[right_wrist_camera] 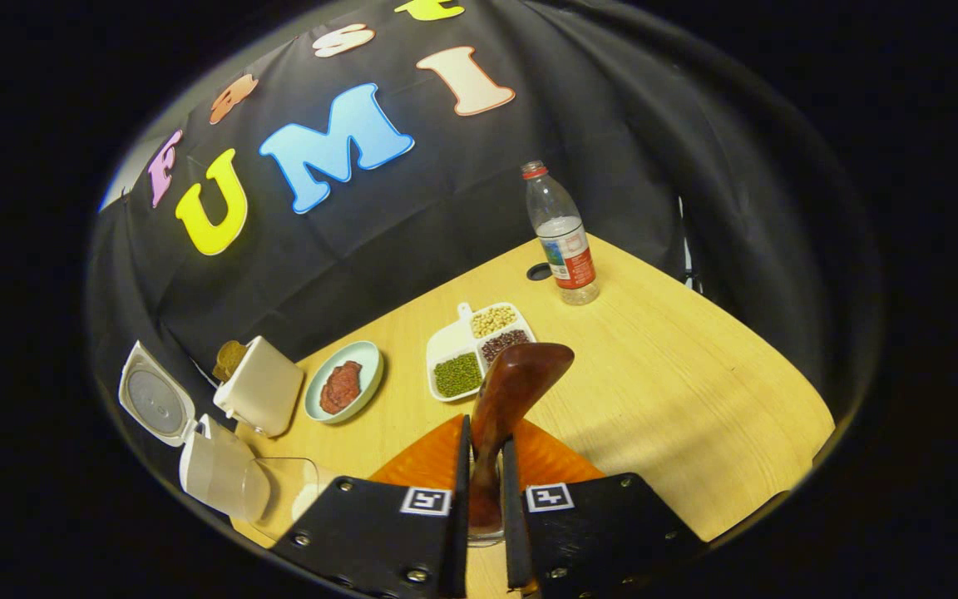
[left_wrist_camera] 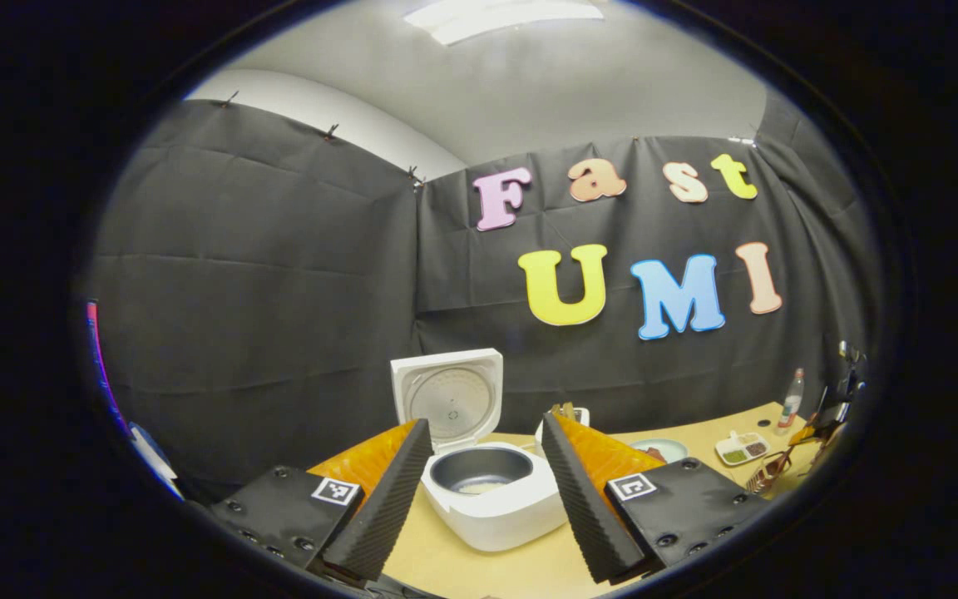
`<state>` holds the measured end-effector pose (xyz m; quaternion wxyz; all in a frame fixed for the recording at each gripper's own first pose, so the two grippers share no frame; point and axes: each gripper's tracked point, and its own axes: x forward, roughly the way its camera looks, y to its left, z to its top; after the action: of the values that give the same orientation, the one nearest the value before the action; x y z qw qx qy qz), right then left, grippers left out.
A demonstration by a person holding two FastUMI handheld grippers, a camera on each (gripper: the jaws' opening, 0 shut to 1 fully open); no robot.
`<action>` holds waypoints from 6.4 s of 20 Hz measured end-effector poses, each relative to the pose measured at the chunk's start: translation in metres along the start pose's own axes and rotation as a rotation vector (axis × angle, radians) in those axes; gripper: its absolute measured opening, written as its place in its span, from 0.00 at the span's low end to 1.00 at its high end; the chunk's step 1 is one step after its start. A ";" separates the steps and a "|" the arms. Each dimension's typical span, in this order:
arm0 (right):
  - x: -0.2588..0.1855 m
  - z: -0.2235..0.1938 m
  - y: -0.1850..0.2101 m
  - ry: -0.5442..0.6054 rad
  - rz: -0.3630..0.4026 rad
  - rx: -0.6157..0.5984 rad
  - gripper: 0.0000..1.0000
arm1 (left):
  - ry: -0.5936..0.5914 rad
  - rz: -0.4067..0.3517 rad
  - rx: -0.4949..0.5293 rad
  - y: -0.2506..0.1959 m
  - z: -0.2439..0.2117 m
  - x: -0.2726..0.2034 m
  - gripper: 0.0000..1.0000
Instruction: Close the left gripper, press the button to open the rice cooker; take a wooden spoon from the chopstick holder with the right hand, scoop a spoonful of rice and pour it into the rice cooker, then put the wooden spoon back into the chopstick holder.
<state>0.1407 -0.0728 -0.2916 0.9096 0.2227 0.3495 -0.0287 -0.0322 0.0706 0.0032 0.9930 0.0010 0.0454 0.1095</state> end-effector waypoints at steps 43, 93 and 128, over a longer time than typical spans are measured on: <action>-0.037 -0.117 0.192 -0.073 0.001 -0.397 0.11 | 0.034 -0.100 -0.035 0.138 -0.056 0.068 0.93; -0.069 -0.065 0.290 0.190 0.580 0.784 0.11 | 0.009 -0.039 -0.018 0.146 -0.042 0.038 0.89; 0.010 -0.149 0.563 0.273 0.640 0.239 0.11 | 0.141 0.338 -0.065 0.327 -0.111 -0.029 0.93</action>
<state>0.1724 0.4973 -0.1790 0.7849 0.4274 0.3746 0.2468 -0.1412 0.3827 -0.1011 0.9543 -0.0310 0.1107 0.2760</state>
